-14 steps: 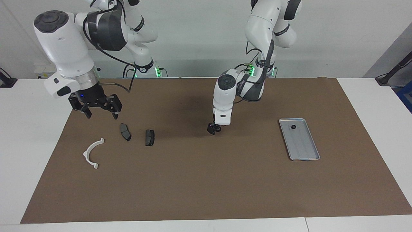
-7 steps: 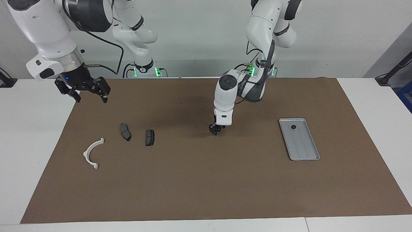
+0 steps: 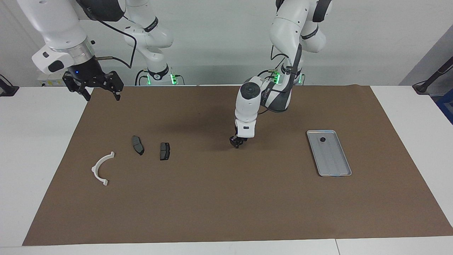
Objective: Pick bearing gear from pile to tray
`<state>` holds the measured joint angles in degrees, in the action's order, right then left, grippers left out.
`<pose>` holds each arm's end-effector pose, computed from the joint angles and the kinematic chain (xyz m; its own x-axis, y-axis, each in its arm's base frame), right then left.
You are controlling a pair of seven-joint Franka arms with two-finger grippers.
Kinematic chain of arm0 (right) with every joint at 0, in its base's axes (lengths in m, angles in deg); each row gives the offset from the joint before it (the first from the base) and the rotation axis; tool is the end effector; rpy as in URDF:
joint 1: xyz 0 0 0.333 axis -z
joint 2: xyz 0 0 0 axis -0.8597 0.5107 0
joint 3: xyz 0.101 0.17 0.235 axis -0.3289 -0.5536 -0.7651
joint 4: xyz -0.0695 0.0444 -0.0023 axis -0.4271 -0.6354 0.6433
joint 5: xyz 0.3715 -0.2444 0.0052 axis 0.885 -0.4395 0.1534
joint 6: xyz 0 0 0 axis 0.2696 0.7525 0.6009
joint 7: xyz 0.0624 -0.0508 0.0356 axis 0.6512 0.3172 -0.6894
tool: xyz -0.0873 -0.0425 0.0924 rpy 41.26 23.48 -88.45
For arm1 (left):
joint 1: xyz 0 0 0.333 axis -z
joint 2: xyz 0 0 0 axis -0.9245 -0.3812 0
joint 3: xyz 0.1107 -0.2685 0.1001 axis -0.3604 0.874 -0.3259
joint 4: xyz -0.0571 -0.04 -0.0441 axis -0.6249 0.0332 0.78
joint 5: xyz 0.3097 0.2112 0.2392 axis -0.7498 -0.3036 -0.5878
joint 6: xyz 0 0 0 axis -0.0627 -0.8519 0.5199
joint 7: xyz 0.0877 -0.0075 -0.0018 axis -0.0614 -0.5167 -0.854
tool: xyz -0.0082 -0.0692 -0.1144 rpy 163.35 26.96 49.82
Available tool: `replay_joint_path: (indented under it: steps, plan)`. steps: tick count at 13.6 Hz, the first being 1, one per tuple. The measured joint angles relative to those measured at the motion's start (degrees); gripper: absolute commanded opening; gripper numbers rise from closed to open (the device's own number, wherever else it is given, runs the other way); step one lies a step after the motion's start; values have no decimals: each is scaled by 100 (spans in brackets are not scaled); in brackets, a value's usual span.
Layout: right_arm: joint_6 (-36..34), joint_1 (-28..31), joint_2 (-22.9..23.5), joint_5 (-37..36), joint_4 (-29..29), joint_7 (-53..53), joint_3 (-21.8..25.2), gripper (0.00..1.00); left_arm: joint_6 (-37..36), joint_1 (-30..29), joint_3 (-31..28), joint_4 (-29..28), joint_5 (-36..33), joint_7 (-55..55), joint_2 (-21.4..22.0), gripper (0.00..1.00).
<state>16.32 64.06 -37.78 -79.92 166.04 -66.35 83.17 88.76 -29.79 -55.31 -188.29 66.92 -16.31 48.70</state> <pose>0.6142 -0.0095 0.6000 0.9998 0.0084 -0.0155 0.0088 -0.9995 0.0291 0.5236 -0.4114 0.2248 0.7912 0.6114 -0.0117 0.6113 -0.7904 0.0399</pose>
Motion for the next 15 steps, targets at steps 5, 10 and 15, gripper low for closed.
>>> replay_joint_path:
  steps: [5,10,15]
  plan:
    - [20,-20,-119,0,171,0,-6,100,-10,9,14,-20,-5,0,21,0]
    - [20,-19,-119,0,181,0,-6,100,-681,-101,-113,263,-76,63,103,0]
    - [20,-19,-152,0,184,0,-6,100,-1697,-1713,-206,283,-117,2317,963,0]
